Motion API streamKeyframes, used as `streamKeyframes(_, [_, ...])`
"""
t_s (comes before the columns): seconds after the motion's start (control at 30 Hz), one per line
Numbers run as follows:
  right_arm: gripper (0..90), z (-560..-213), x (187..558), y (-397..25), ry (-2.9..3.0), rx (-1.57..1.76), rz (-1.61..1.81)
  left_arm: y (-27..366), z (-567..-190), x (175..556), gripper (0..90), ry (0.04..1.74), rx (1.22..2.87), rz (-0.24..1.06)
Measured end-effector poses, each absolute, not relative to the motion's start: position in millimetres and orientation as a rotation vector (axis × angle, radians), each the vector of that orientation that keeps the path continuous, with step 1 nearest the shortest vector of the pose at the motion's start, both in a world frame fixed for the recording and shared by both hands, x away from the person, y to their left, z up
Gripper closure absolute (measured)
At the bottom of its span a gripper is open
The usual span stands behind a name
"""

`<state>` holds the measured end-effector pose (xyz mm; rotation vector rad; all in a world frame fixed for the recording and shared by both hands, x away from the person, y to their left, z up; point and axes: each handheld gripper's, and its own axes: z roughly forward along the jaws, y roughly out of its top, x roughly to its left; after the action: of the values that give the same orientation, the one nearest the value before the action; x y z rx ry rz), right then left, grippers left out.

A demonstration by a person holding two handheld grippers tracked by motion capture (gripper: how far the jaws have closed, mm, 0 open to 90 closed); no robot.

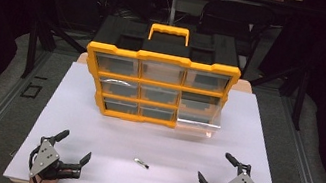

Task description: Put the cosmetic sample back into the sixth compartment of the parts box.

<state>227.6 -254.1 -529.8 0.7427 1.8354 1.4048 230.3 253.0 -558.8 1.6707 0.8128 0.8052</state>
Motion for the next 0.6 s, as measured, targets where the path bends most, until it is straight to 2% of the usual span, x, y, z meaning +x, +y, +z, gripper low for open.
streamKeyframes(0.6, [0.0, -533.1, 236.1, -242.8, 1.949, 0.746, 1.377, 252.6, -559.9, 236.7, 0.0, 0.840, 1.677, 0.784])
